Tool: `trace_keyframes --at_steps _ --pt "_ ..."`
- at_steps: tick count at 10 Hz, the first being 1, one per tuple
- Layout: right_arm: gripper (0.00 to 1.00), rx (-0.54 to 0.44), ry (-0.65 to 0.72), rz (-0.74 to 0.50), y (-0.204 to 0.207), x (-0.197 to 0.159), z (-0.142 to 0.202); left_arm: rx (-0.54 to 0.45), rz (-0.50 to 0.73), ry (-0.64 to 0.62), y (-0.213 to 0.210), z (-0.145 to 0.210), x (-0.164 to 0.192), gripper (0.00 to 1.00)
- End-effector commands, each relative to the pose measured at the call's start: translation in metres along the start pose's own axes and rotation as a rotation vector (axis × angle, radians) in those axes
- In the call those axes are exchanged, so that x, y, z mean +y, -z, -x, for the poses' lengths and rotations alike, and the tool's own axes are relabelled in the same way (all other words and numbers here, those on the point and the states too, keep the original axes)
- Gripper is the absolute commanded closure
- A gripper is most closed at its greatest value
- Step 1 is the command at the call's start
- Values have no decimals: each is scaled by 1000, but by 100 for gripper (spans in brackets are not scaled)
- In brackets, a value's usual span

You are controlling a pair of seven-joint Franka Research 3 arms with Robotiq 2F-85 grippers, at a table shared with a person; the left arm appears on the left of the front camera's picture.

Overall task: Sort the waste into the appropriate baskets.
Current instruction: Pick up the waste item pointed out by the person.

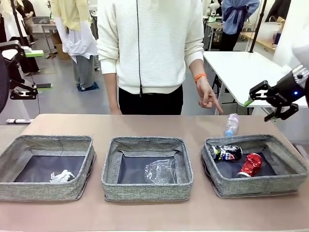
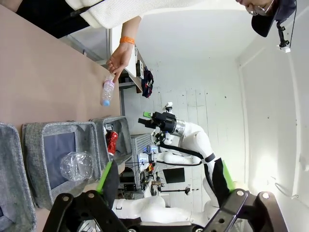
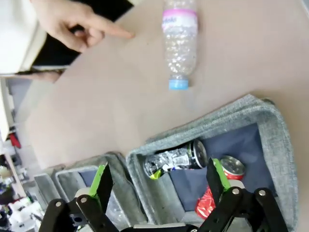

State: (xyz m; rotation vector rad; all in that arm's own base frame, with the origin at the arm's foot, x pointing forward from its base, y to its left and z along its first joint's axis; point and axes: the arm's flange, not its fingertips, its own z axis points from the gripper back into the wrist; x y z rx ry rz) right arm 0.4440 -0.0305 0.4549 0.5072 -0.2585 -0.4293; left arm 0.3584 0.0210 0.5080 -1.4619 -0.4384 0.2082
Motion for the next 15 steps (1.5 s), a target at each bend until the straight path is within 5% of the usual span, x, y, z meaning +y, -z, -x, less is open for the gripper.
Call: trace_keyframes --at_steps 1,5,8,11,15 --pt "0 31 -39 114 27 9 -19 -9 9 -8 0 1 -1 0" --pt "0 -65 -77 261 81 15 -103 -9 9 -8 0 1 -1 0" --pt "0 -29 -96 253 137 6 -148 -9 9 -8 0 1 -1 0" --pt "0 12 -63 284 182 -5 -163 -9 9 -8 0 1 -1 0" --pt "0 45 -48 248 180 -9 -159 -9 9 -8 0 1 -1 0"
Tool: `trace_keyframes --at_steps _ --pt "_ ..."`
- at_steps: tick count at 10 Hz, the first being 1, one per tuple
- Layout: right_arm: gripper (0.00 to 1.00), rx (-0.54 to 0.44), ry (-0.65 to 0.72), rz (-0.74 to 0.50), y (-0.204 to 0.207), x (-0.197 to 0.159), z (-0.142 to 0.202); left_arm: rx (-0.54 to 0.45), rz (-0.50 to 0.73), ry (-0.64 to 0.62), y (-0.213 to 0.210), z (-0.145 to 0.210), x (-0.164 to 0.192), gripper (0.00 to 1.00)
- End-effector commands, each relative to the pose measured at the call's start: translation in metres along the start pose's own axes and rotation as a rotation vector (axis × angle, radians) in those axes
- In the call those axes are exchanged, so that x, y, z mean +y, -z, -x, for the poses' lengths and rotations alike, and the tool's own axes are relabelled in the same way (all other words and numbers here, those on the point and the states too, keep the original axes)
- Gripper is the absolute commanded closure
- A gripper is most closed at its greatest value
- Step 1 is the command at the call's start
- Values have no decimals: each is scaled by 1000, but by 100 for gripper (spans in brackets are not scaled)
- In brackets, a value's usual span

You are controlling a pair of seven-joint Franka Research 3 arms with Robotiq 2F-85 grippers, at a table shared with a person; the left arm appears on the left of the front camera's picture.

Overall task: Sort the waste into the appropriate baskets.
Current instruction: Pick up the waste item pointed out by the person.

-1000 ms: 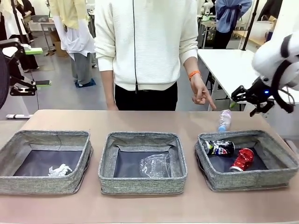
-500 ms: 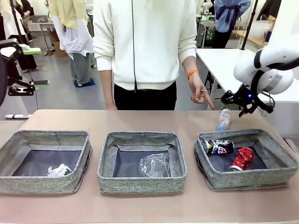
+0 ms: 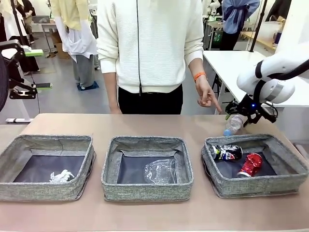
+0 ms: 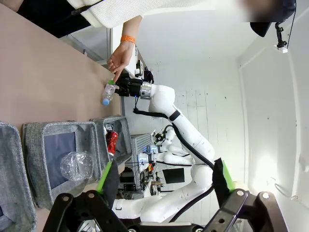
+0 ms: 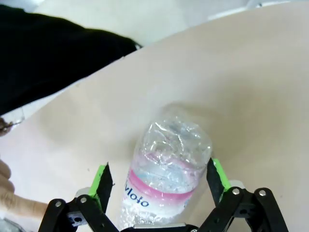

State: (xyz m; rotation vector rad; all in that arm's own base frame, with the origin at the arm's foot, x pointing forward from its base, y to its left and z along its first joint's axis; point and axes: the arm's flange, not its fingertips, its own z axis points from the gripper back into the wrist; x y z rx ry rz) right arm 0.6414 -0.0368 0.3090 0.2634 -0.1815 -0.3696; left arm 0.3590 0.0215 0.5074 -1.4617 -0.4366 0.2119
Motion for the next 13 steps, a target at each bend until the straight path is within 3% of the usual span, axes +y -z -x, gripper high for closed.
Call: trace_keyframes --at_steps 1,2,3,4,6,9,13 --pt "0 8 13 -1 -8 4 -1 -8 10 -5 1 2 -2 0" --pt "0 11 16 -6 -9 4 -1 -8 10 -5 1 2 -2 0" --pt "22 6 19 -6 -8 4 -2 -8 10 -5 1 2 -2 0" --pt "59 5 21 15 -8 3 -2 -8 10 -5 1 2 -2 0" --pt "100 0 24 28 -10 3 -1 -8 10 -5 1 2 -2 0" --pt "96 3 30 33 -11 3 -1 -8 10 -5 1 2 -2 0" --pt "100 5 50 27 -12 1 -2 -8 10 -5 1 2 -2 0"
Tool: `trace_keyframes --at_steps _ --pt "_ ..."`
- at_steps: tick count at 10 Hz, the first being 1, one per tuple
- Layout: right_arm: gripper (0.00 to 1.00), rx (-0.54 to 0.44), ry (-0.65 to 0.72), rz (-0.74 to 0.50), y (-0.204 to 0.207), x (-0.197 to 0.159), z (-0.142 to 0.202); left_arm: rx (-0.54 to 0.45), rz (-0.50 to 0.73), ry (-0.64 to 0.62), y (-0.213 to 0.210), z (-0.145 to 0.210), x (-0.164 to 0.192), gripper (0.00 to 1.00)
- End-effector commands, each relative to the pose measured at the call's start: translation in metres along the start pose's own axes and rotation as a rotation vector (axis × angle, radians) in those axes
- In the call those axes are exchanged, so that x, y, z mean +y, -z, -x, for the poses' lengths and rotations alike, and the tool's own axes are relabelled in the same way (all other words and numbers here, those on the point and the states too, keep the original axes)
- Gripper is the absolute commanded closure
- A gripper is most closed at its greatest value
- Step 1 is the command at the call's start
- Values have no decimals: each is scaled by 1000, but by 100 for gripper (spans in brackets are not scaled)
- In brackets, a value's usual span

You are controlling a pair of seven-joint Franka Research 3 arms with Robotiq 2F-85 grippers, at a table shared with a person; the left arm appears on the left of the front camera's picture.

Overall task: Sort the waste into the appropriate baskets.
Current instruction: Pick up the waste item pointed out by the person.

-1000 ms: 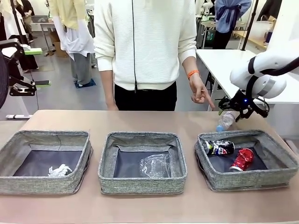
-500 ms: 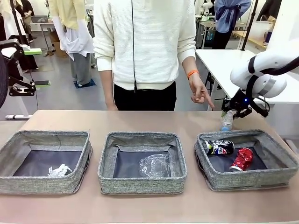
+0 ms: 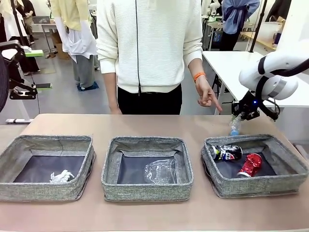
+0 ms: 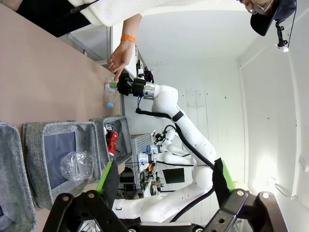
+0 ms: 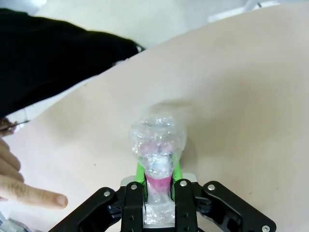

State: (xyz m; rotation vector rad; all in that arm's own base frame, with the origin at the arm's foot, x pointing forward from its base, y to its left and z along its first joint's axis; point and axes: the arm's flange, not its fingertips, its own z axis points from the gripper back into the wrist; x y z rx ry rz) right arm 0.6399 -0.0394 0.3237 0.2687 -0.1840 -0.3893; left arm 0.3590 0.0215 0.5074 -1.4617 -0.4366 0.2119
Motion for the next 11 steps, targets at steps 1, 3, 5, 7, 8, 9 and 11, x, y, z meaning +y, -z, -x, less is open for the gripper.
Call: trace_keyframes --at_steps 1,3,5,7,8,9,11 --pt "100 13 72 -2 -2 0 0 -8 10 -5 1 2 -2 0" --pt "100 -61 157 -35 -61 9 14 -8 10 -5 1 2 -2 0" --pt "100 -171 247 12 -157 20 65 -8 10 -5 1 2 -2 0" --pt "100 -19 166 101 -205 18 138 -8 10 -5 1 2 -2 0" --pt "100 -40 117 124 -207 18 173 -8 10 -5 1 2 -2 0" --pt "100 -48 25 147 -195 17 205 -8 10 -5 1 2 -2 0" --pt "100 -36 112 118 -211 14 182 -8 10 -5 1 2 -2 0"
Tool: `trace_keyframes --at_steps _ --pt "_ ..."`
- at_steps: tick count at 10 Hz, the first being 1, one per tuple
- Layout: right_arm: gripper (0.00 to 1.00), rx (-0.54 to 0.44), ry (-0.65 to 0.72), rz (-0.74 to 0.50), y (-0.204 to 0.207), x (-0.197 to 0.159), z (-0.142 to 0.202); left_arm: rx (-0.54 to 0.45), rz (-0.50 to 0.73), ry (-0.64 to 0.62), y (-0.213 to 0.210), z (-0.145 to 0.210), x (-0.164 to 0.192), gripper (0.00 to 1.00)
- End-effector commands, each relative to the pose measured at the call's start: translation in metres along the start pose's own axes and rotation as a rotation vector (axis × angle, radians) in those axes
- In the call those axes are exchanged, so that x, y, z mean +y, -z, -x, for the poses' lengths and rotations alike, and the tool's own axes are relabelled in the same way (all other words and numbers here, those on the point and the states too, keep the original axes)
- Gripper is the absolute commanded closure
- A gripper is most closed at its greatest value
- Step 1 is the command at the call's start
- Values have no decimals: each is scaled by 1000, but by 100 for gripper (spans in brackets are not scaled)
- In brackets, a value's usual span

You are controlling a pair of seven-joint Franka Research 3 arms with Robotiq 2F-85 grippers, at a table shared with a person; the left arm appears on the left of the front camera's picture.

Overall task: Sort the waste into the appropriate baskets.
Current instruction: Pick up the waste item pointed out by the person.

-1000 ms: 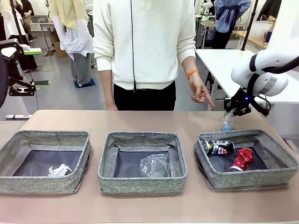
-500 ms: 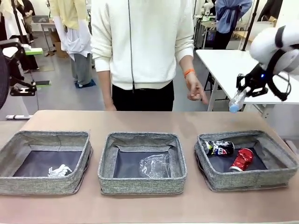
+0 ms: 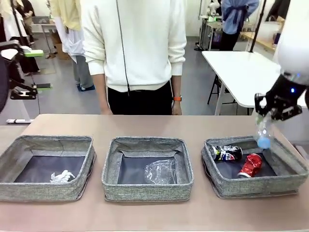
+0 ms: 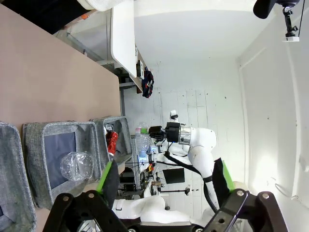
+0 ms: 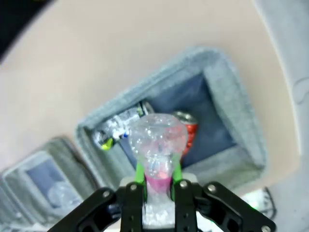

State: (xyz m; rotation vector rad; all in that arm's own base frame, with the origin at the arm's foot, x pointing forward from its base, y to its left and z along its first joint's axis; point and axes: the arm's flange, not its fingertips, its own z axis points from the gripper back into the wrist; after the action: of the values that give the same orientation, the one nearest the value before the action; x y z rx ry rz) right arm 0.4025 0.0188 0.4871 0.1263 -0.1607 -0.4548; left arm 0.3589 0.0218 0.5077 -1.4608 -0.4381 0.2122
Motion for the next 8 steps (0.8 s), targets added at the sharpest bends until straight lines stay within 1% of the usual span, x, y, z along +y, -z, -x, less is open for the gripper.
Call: trace_keyframes --at_steps 1,2,3,4,5,6,7,8 --pt "100 -17 60 -29 -14 -3 -37 -7 10 -6 1 2 -2 0" --pt "100 -17 60 -29 -14 -3 -37 -7 10 -6 1 2 -2 0" --pt "78 -8 17 -7 -5 -3 -10 -7 10 -6 1 2 -2 0" --pt "78 21 -77 -72 15 20 -7 -7 10 -6 1 2 -2 0" --pt "78 -38 -135 -69 -6 60 -3 -7 10 -6 1 2 -2 0" --pt "78 -84 -211 -69 -47 114 10 -7 10 -6 1 2 -2 0" --pt "78 -110 -291 -41 -78 165 31 -7 10 -6 1 2 -2 0" --pt "78 -110 -349 -29 -102 215 55 -7 10 -6 1 2 -2 0"
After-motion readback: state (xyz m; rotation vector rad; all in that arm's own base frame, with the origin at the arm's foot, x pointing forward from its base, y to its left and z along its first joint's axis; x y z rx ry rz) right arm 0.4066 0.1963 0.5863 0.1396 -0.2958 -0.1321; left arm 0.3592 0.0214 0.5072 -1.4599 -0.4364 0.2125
